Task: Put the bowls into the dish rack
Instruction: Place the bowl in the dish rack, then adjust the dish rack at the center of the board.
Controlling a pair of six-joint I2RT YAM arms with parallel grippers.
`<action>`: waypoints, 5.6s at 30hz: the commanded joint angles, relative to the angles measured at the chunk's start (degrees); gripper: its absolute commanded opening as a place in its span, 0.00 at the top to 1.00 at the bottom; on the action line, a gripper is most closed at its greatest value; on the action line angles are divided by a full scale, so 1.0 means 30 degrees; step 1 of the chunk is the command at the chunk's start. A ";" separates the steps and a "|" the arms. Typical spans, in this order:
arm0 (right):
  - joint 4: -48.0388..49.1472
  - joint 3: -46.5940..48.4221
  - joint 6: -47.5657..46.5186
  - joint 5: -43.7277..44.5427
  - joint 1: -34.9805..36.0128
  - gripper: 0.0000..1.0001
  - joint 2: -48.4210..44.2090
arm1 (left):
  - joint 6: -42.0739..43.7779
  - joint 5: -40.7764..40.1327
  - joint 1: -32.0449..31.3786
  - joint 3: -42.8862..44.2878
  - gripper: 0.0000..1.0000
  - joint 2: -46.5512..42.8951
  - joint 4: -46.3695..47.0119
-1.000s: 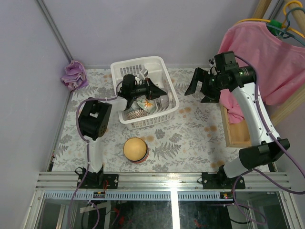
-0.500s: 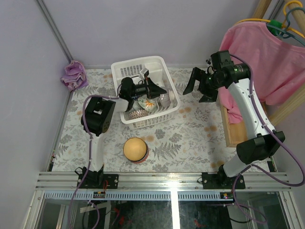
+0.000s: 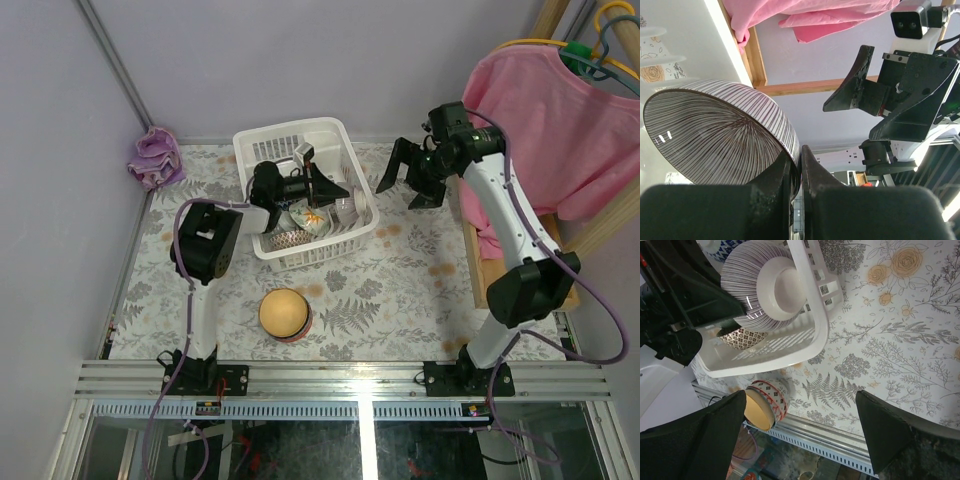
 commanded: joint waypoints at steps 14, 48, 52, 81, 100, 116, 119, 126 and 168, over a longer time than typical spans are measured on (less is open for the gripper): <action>0.1404 -0.0252 -0.1543 0.5526 0.2440 0.26 0.2893 | 0.2573 0.0064 0.0021 0.2019 0.99 0.1752 -0.4889; 1.1795 -1.0776 -0.1302 0.7550 0.4382 0.50 -0.1314 | 0.5084 -0.2117 -0.0010 -0.0327 1.00 0.0665 -0.7547; 1.1561 -1.0205 -0.1204 0.8087 0.5142 0.51 -0.0911 | 0.3258 -0.1879 0.0024 -0.1034 1.00 0.0889 -0.4332; 1.1050 -0.8928 -0.1619 0.9148 0.6461 0.57 0.0456 | 1.1125 -0.3723 0.0074 0.0846 0.71 -0.0523 -1.7367; 1.1107 -0.9079 -0.1819 0.8989 0.6461 0.57 0.0147 | 1.6579 -0.6992 0.0138 0.3916 0.57 -0.1526 -2.6603; 1.1192 -0.9345 -0.1773 0.8764 0.6461 0.57 -0.0176 | 1.8497 -0.8908 0.0321 0.5669 0.51 -0.2573 -3.0405; 1.1250 -0.9359 -0.1732 0.8631 0.6461 0.57 -0.0176 | 1.8633 -0.9206 0.0341 0.6045 0.50 -0.2572 -3.0867; 1.1174 -0.9337 -0.1839 0.8532 0.6461 0.57 -0.0173 | 1.8560 -0.9247 0.0345 0.6857 0.53 -0.2286 -3.1239; 1.0917 -0.8708 -0.2024 0.8174 0.6461 0.56 0.0145 | 2.4233 -0.8545 -0.1475 1.0196 0.45 -0.3758 -3.5970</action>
